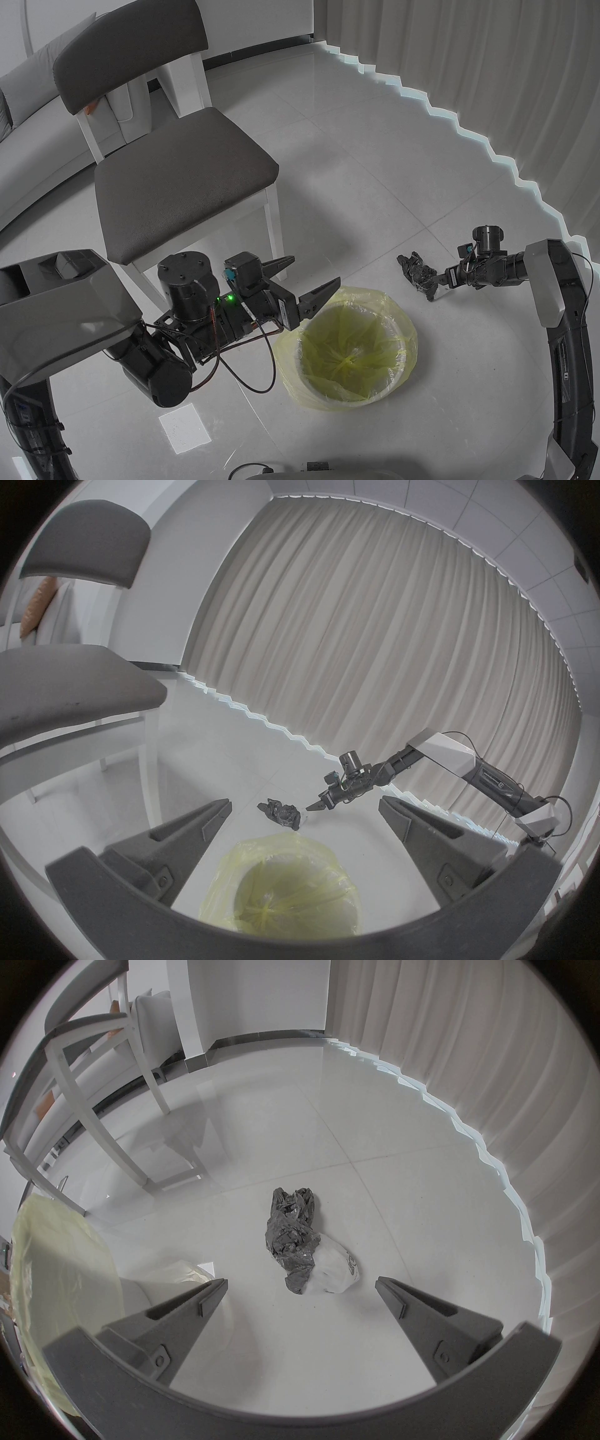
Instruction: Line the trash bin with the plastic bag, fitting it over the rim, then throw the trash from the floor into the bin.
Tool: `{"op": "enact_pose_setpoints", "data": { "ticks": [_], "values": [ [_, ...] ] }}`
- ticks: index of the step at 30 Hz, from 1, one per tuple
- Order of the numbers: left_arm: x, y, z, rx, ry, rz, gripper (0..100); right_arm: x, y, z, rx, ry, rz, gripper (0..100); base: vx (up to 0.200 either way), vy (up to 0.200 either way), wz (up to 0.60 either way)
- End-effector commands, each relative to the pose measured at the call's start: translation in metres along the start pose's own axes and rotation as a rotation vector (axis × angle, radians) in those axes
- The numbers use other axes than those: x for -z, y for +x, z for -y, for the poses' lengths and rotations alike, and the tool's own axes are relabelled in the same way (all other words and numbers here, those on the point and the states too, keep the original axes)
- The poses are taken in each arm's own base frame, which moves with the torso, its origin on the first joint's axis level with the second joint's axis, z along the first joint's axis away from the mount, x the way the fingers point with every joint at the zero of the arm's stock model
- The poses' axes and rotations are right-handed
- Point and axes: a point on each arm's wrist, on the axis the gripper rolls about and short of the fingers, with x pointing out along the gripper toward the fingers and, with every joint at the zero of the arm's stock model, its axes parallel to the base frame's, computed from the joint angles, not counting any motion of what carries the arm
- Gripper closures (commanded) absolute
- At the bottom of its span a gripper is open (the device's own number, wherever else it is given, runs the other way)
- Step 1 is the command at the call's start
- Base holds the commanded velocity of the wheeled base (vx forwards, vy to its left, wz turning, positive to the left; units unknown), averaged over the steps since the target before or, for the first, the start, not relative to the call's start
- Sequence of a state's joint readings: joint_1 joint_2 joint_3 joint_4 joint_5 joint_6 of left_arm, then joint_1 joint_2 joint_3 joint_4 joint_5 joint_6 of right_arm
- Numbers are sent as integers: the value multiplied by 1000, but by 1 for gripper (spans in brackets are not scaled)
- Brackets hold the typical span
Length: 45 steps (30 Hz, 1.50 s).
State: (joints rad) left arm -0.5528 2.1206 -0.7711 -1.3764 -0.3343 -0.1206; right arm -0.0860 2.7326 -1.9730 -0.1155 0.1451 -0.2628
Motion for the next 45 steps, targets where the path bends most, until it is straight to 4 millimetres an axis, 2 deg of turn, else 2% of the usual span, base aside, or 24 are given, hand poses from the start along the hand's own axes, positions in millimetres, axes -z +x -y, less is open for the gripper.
{"op": "enact_pose_setpoints", "data": {
  "ticks": [1, 6, 10, 16, 22, 25, 29, 32, 33, 36, 38, 42, 45],
  "values": [
    [22, -3, -12, -98, -31, -22, 0, -9, -10, -4, -5, -1, 13, 0, 0, 0, 0],
    [16, -12, -8, -122, -33, -53, 0, -15, -13, -12, -14, -3, 12, 0, 0, 0, 0],
    [8, -20, -3, -25, -33, -46, 0, -16, -20, -18, -19, -2, 0, 0, 0, 0, 0],
    [20, -42, 4, 22, 65, -93, 0, -14, -29, -23, -24, 18, -24, 0, 0, 0, 0],
    [15, -57, -3, -17, 68, -152, 0, -25, -47, -24, -23, 23, -16, 0, 0, 0, 0],
    [1, -59, -2, -25, 61, -163, 0, -35, -60, -30, -30, 17, -1, 0, 0, 0, 0],
    [-18, -50, -4, -27, 55, -178, 0, -48, -78, -35, -20, 24, 19, 0, 0, 0, 0],
    [-27, -46, -4, -27, 49, -184, 0, -49, -82, -34, -9, 32, 17, 0, 0, 0, 0],
    [-37, -45, -4, -29, 23, -192, 0, -48, -87, -35, -5, 35, 8, 0, 0, 0, 0],
    [-45, -57, 0, -42, 7, -202, 0, -48, -91, -34, -4, 36, 8, 0, 0, 0, 0],
    [-45, -64, -7, -58, -6, -199, 0, -48, -91, -34, -4, 36, 8, 0, 0, 0, 0],
    [-32, -70, -11, -70, -31, -214, 0, -49, -92, -36, -5, 35, 8, 0, 50, 0, 0],
    [-34, -73, -12, -70, -14, -152, 0, -50, -91, -36, -4, 33, 11, 0, 200, 0, 0]
  ]
}}
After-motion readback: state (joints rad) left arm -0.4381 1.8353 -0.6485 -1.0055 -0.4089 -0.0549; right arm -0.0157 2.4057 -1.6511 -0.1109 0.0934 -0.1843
